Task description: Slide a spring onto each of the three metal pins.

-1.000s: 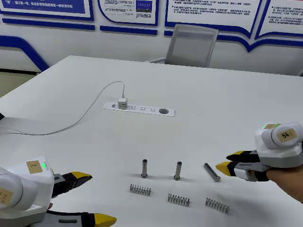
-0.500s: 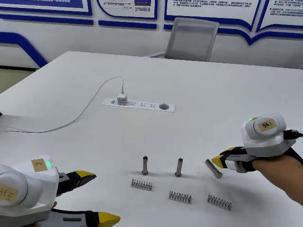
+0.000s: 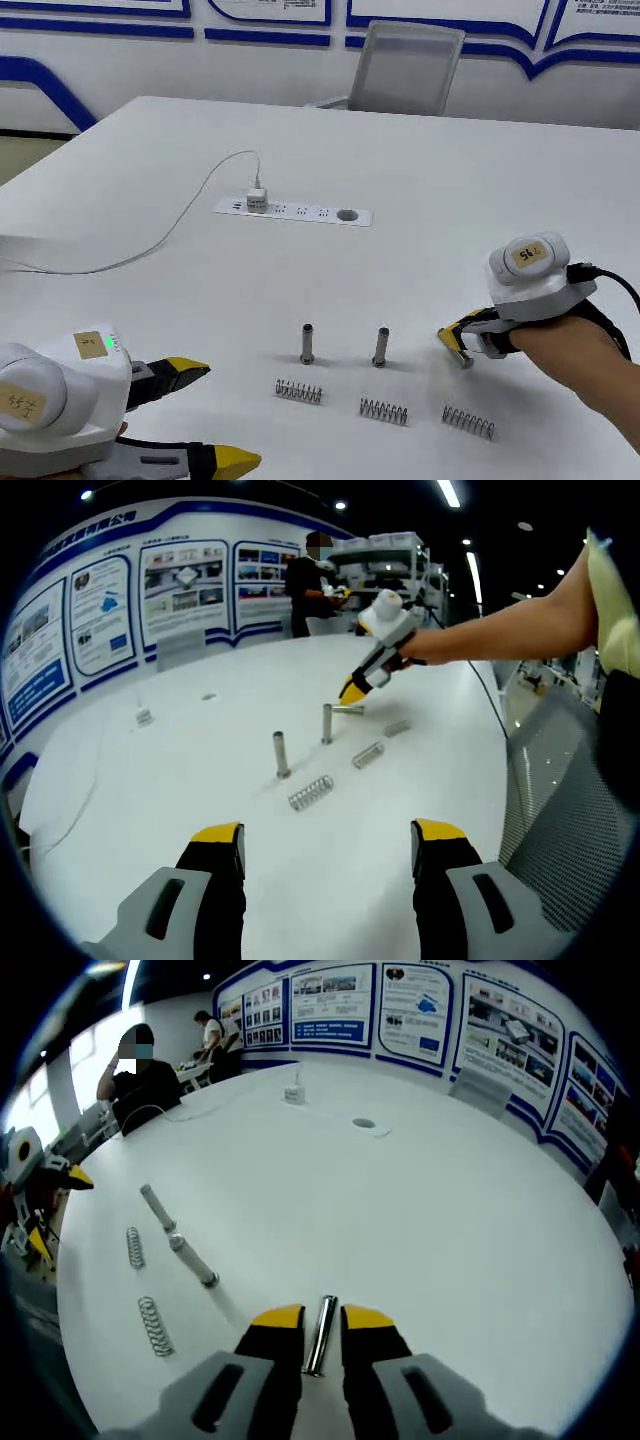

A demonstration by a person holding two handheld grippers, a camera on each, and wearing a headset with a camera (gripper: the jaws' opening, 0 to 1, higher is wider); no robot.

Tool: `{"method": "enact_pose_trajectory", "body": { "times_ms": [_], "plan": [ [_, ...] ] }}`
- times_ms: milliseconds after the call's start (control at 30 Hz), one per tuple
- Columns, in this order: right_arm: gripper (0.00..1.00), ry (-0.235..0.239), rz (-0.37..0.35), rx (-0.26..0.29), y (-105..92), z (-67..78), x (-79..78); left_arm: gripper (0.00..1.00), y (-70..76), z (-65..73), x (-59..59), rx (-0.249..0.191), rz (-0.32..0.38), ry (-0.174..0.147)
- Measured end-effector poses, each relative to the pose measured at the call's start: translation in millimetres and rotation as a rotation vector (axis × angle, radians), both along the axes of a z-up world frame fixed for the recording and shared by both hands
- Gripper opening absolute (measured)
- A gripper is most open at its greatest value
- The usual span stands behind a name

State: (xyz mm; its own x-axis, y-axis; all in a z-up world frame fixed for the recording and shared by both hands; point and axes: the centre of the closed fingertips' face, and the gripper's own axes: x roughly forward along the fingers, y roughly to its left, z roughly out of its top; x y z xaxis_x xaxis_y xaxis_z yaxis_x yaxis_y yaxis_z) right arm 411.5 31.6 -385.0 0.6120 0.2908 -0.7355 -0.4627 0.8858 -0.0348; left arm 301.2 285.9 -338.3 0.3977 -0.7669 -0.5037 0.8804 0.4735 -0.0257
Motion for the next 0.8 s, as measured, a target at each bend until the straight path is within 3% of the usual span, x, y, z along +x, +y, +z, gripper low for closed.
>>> {"method": "enact_pose_trajectory", "body": {
  "times_ms": [800],
  "plan": [
    [0.11,0.076,-0.035,-0.009,-3.8,-18.8,8.6,0.68,4.4,-7.3,3.6,-0.005,0.019,0.020]
  ]
}}
